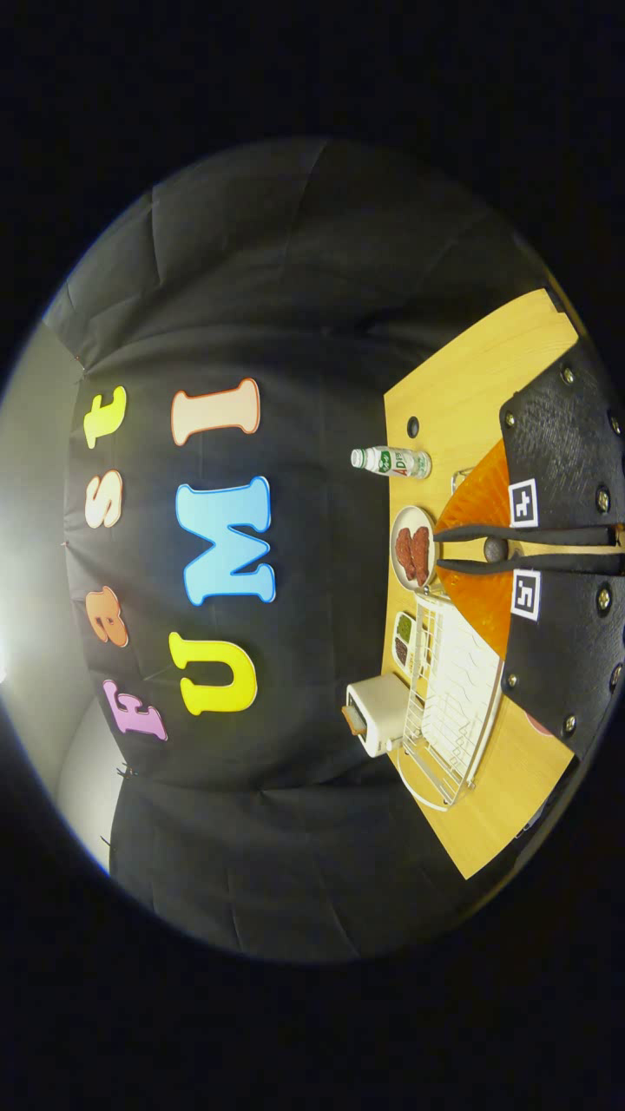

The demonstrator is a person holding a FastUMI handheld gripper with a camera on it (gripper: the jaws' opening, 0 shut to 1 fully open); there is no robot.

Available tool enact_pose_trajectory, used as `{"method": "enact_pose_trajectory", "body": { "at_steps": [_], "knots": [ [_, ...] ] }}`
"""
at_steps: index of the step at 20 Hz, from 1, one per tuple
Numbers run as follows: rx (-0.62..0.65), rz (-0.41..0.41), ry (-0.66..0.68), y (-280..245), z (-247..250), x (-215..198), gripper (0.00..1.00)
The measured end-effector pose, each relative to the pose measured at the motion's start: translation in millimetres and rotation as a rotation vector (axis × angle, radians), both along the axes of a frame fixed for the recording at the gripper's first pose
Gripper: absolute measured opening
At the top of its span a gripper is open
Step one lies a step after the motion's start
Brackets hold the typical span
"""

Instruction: Take the plate from the dish rack, then take the spoon from the basket and place it into the plate.

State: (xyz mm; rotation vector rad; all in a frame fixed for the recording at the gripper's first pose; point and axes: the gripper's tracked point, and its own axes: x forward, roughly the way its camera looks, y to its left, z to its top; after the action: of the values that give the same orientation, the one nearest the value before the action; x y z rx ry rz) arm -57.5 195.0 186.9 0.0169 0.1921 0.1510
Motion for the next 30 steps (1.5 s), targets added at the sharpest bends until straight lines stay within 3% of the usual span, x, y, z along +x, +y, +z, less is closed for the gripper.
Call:
{"method": "enact_pose_trajectory", "body": {
  "at_steps": [12, 21, 30],
  "knots": [
    [0.013, 0.113, 0.119, 89, -48, -19, 0.04],
    [0.011, 0.212, 0.182, 139, -79, -6, 0.04],
    [-0.070, 0.333, 0.282, 193, -122, 4, 0.05]
  ]
}}
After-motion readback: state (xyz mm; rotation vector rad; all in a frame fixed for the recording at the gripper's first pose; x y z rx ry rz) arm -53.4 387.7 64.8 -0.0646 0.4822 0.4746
